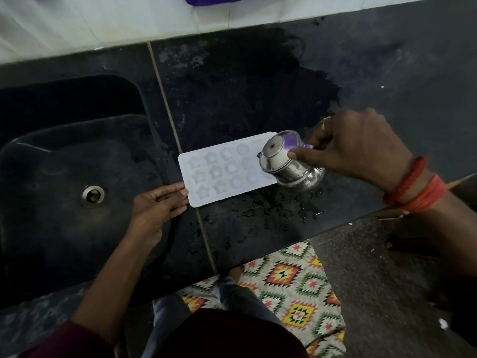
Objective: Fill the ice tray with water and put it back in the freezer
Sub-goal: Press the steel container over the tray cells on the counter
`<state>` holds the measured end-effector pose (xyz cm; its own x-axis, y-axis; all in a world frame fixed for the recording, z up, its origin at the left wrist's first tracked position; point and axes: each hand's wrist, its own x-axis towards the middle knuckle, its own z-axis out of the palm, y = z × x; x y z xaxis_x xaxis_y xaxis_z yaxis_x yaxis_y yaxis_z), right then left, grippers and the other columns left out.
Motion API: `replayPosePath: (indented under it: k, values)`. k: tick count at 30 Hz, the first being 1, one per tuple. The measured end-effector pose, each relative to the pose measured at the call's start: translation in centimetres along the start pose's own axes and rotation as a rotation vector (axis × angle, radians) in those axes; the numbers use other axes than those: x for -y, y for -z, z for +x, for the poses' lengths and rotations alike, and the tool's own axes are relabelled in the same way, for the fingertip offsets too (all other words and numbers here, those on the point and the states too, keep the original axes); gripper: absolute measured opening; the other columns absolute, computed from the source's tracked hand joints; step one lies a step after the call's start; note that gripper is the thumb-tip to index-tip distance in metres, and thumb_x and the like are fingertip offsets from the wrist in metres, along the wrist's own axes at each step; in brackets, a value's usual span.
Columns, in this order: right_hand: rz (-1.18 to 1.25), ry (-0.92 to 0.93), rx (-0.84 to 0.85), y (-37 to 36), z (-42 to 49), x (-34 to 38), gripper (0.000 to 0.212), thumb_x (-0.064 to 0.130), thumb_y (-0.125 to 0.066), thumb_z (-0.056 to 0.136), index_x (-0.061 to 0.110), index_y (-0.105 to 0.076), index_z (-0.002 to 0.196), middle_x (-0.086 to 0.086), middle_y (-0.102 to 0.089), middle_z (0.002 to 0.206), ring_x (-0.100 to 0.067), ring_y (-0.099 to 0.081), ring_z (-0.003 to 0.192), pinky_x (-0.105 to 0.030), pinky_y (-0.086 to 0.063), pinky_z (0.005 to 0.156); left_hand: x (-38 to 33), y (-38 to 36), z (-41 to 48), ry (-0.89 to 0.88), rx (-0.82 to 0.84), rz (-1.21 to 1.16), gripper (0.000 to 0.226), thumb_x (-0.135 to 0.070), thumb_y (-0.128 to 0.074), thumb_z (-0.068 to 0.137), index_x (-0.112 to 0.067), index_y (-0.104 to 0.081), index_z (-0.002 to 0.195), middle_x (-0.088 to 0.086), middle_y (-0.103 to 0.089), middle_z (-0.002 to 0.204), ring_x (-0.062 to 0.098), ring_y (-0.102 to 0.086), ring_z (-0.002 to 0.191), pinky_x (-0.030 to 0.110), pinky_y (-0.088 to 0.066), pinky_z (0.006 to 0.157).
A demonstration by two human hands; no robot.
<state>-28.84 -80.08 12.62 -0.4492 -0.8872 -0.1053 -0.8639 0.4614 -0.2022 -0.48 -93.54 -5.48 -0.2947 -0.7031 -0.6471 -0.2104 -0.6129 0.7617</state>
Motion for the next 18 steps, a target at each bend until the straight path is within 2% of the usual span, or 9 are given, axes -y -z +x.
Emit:
replayPosePath:
  k: [4, 9, 12, 15, 18]
  values:
    - [0.016, 0.008, -0.011, 0.4, -0.2, 0.0, 0.051, 0.074, -0.058, 0.067, 0.028, -0.076, 0.079, 0.004, -0.070, 0.071, -0.024, -0.065, 0.069, -0.040, -0.056, 0.075, 0.0, 0.0, -0.1, 0.000, -0.003, -0.001, 0.018, -0.006, -0.076, 0.089, -0.009, -0.076, 0.107, 0.006, -0.079, 0.095, 0.016, -0.075, 0.085, 0.018, -0.061, 0.068]
    - [0.060, 0.032, -0.020, 0.4, -0.7, -0.1, 0.045, 0.068, -0.061, 0.072, 0.027, -0.077, 0.075, 0.018, -0.050, 0.055, -0.009, -0.050, 0.054, -0.027, -0.042, 0.065, 0.0, 0.1, 0.0, 0.009, -0.007, -0.009, 0.014, -0.006, -0.077, 0.087, -0.012, -0.077, 0.101, 0.004, -0.081, 0.088, 0.012, -0.077, 0.078, 0.018, -0.061, 0.065]
    - [0.122, 0.044, -0.020, 0.6, -1.2, -0.3, 0.048, 0.067, -0.059, 0.072, 0.023, -0.076, 0.074, 0.013, -0.056, 0.058, -0.009, -0.055, 0.055, -0.024, -0.040, 0.059, 0.0, 0.1, 0.0, 0.006, -0.002, -0.010, 0.014, -0.007, -0.078, 0.087, -0.013, -0.077, 0.100, 0.001, -0.081, 0.084, 0.010, -0.077, 0.076, 0.018, -0.060, 0.064]
    - [0.150, 0.038, -0.012, 0.6, -1.8, -0.4, 0.045, 0.067, -0.061, 0.072, 0.024, -0.075, 0.072, 0.010, -0.060, 0.059, -0.001, -0.051, 0.052, -0.019, -0.034, 0.054, 0.1, 0.2, 0.1, 0.004, -0.002, -0.017, 0.013, -0.007, -0.078, 0.087, -0.013, -0.077, 0.099, 0.002, -0.082, 0.085, 0.010, -0.078, 0.077, 0.018, -0.060, 0.064]
    - [0.158, 0.019, 0.002, 0.2, -2.4, -0.5, 0.051, 0.072, -0.057, 0.068, 0.025, -0.075, 0.072, 0.014, -0.054, 0.056, -0.003, -0.050, 0.049, -0.019, -0.033, 0.054, 0.1, 0.2, 0.1, 0.005, -0.005, -0.016, 0.013, -0.008, -0.078, 0.087, -0.013, -0.077, 0.099, 0.002, -0.082, 0.086, 0.010, -0.078, 0.077, 0.018, -0.060, 0.065]
